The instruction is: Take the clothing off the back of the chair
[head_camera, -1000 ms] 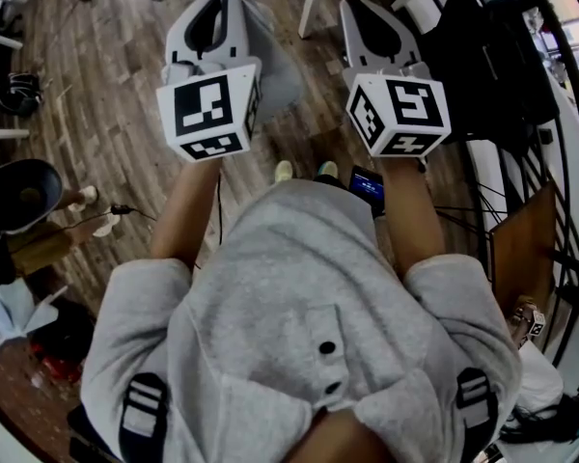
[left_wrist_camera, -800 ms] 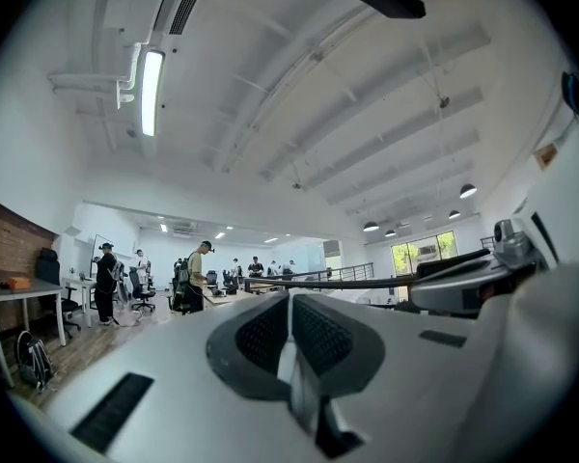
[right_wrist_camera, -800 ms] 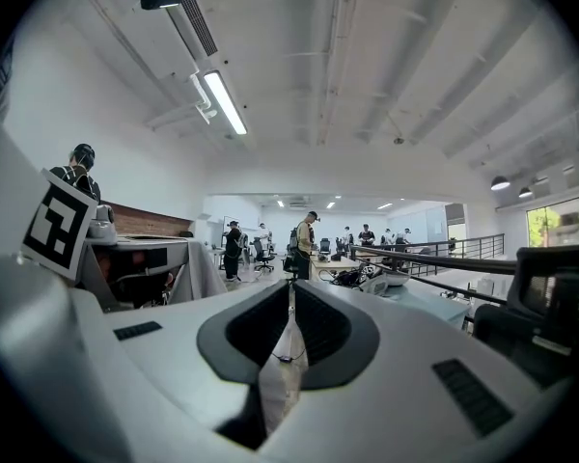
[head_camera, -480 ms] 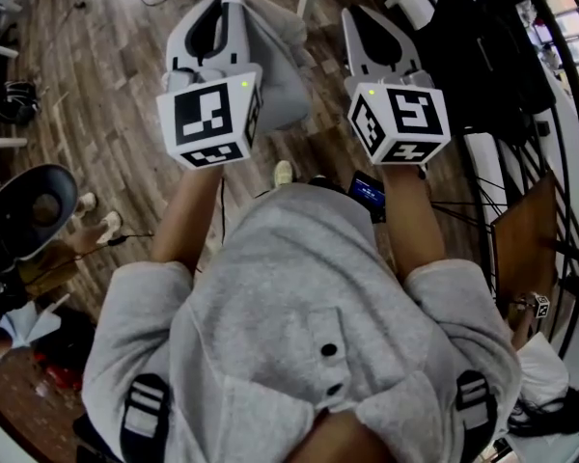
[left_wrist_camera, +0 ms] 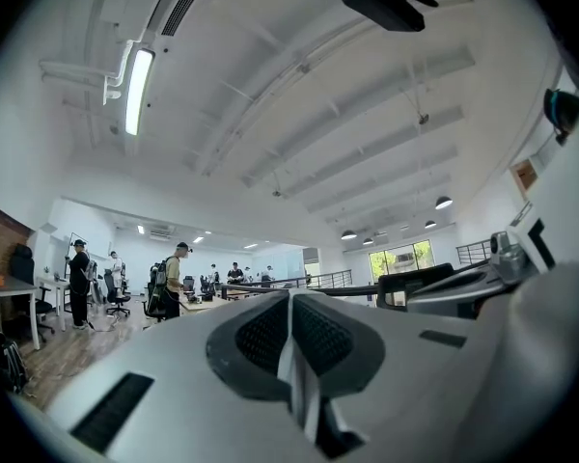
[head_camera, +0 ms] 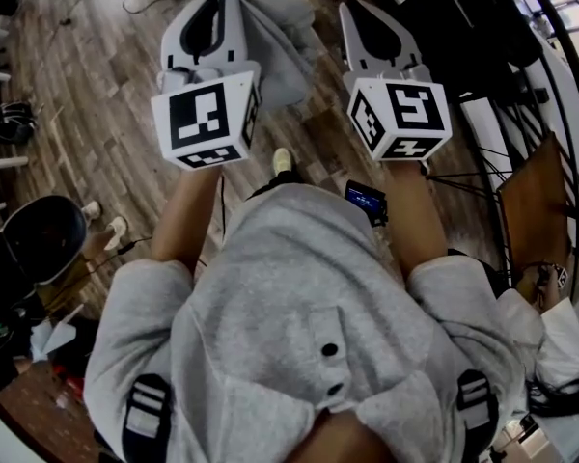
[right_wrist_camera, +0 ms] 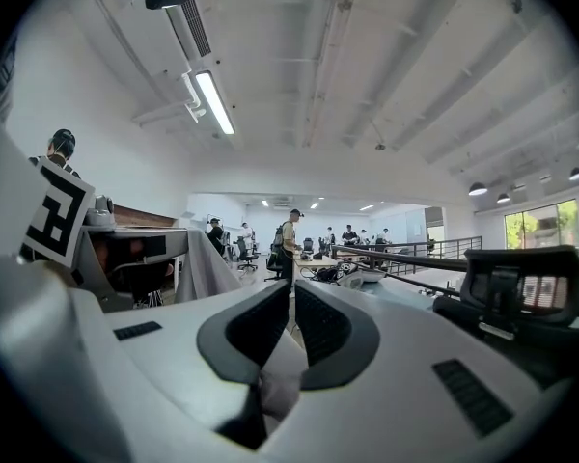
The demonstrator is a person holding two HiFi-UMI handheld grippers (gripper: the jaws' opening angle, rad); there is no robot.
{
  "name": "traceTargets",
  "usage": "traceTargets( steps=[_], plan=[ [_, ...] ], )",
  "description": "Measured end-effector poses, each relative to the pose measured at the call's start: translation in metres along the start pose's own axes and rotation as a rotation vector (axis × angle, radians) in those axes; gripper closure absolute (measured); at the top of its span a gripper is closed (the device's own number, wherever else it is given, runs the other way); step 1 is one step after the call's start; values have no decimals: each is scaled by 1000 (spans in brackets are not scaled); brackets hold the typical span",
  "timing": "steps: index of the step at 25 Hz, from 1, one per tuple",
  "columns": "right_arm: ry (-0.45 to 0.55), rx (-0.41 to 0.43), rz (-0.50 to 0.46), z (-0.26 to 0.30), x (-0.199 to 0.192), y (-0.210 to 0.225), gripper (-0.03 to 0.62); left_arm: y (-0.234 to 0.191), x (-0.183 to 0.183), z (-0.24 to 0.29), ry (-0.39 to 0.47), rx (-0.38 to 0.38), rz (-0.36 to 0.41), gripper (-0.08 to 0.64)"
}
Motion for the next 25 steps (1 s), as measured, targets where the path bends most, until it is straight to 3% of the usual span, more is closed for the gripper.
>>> traceTargets(
  steps=[16,25],
  plan=[
    [-46,-97,59,-142,-23,20,558,78,-1,-65,-59,-24,10,548],
    [-42,-131,78,-175,-30,19,558,105,-17,-87,-107,-71,18,548]
  ],
)
Point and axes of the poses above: the fingertips, and each gripper's own axes: z forward along the fingers, y to its right, x out of its top, the point moved 5 cm from there along -z, backward along the fingers, and after that the axes turned 6 degrees about -z, right-handed, at the moved point
